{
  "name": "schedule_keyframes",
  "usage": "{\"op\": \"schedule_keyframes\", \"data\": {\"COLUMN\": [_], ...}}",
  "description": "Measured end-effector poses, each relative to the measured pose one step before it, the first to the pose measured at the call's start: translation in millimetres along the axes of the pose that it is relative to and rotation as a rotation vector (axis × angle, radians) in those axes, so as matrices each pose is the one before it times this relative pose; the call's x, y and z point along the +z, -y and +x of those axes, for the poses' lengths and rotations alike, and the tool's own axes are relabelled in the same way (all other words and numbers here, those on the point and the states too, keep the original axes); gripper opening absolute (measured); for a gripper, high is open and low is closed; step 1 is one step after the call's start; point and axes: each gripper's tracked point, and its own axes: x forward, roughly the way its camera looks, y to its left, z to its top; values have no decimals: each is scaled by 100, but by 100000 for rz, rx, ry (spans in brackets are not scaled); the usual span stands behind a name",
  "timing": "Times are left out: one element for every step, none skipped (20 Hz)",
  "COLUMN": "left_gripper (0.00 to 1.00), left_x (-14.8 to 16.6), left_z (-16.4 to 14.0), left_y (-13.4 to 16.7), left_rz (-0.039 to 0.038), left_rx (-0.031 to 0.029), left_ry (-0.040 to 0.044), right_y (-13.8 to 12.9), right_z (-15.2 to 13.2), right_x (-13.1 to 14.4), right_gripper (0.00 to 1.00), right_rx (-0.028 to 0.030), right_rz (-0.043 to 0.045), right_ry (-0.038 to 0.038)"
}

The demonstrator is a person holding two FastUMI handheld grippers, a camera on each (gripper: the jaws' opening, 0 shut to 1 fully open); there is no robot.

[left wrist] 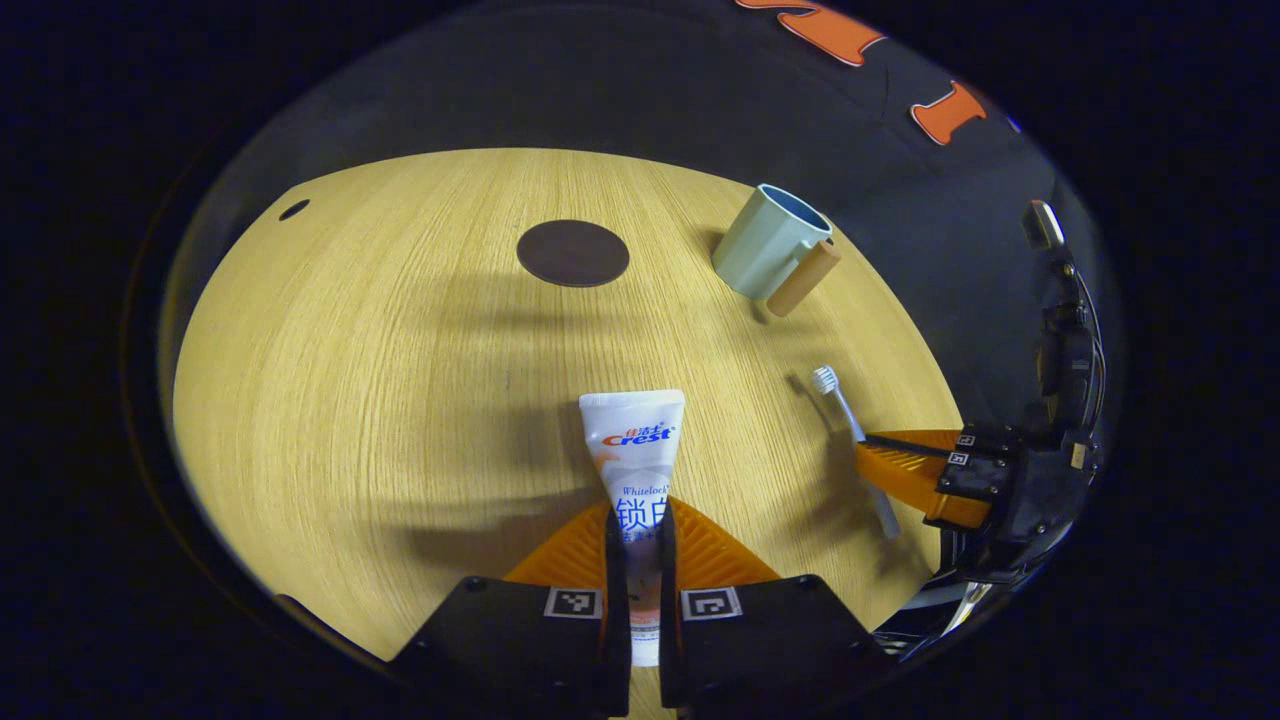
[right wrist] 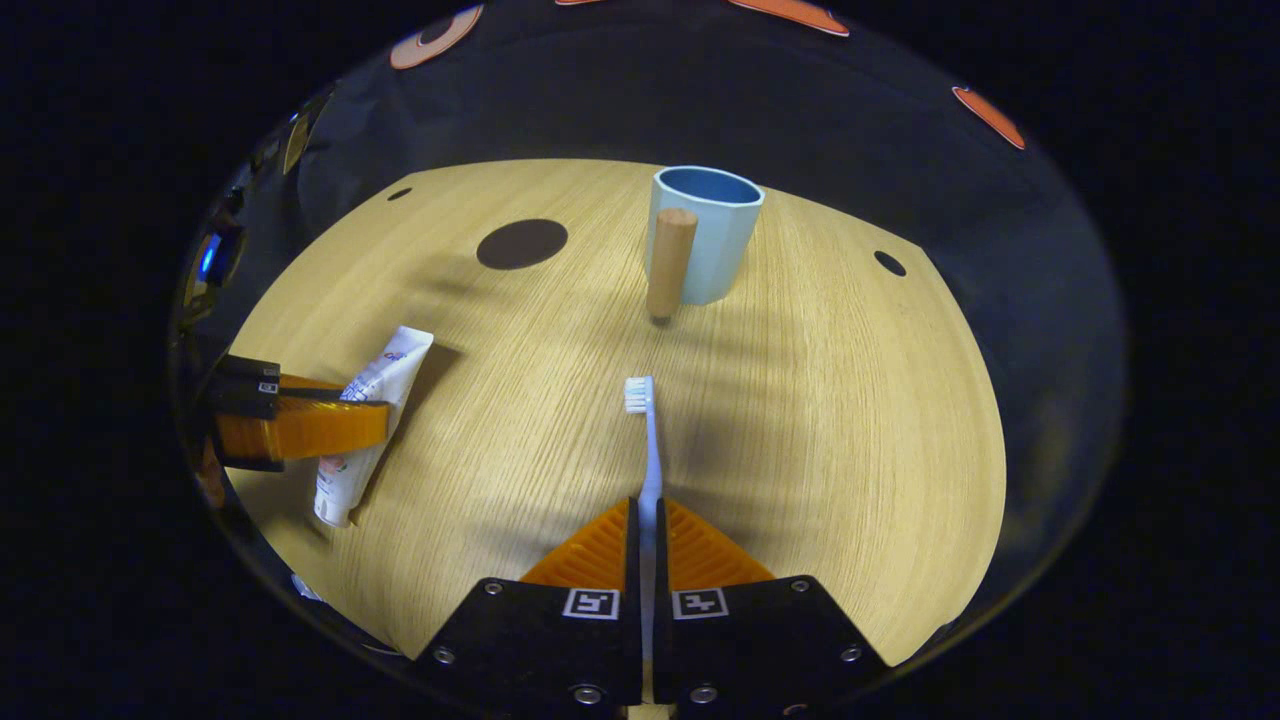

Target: Put the toothbrush and toothpaste on the desktop into the cup, then pick up the cup and place it on the coaster on the desktop.

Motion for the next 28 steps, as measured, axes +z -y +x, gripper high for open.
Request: {"op": "schedule_keyframes", "data": {"left_gripper": [15,15,15,15,15,14,15,15,15,15,14,14,14,15,15,14,14,14,14,14,14,14,14,14,14,14,14,14], "left_x": [218,94,211,293,322,72,198,198,107,246,261,414,387,367,424,353,627,190,325,696,623,-167,-9,171,100,95,272,131], "left_z": [-238,-100,-77,-267,-344,-136,-126,-136,-130,-109,-264,-464,-322,-234,-267,-552,-472,-435,-369,-511,-436,-132,-87,-3,-106,59,-209,-198], "left_y": [-26,127,-21,-15,-62,-5,74,6,52,35,47,95,48,44,55,-77,-25,98,106,121,-56,-124,78,136,-47,-39,33,-69], "left_rz": [-328,-5,120,359,381,371,503,351,434,560,805,826,1053,763,793,570,412,472,432,485,493,531,413,124,81,18,-39,-92], "left_rx": [-307,-332,-287,-31,165,170,-255,9,50,-76,-52,-16,97,106,-45,-21,-160,-275,-240,-346,71,638,343,112,236,234,144,31], "left_ry": [914,749,1028,1245,1443,1089,1065,1090,986,1275,1422,1767,1683,2189,2106,1952,1796,1880,1702,1964,1663,1096,813,740,671,826,773,917], "right_y": [530,317,224,250,1,251,598,320,2,210,310,316,-11,172,15,34,-79,-110,169,157,156,-250,-388,-213,-21,-146,-289,-323], "right_z": [-309,-280,-56,-89,-63,-63,-288,-144,-53,-72,-24,-91,-108,3,4,158,97,89,-191,61,35,330,582,444,386,283,39,599], "right_x": [400,423,496,439,217,477,470,624,468,783,817,644,556,438,440,589,612,547,700,541,390,331,303,447,490,744,1012,962], "right_gripper": [5,5,5,5,5,5,5,5,5,5,5,5,5,5,5,5,5,5,5,5,5,5,5,5,5,5,5,5], "right_rx": [225,-12,7,227,69,-169,-270,344,345,90,704,-60,0,-82,403,279,476,511,111,-417,-478,824,996,1057,779,1095,2033,2182], "right_rz": [984,829,816,359,215,77,553,793,936,743,260,262,127,633,770,1078,866,823,179,-1347,-917,293,768,838,896,1157,1327,488], "right_ry": [2123,2234,2440,2369,2147,2444,2194,2247,2483,2736,3055,2237,2288,2038,1986,1795,1897,2000,2284,1849,1181,1131,879,1559,2111,2803,3891,4155]}}
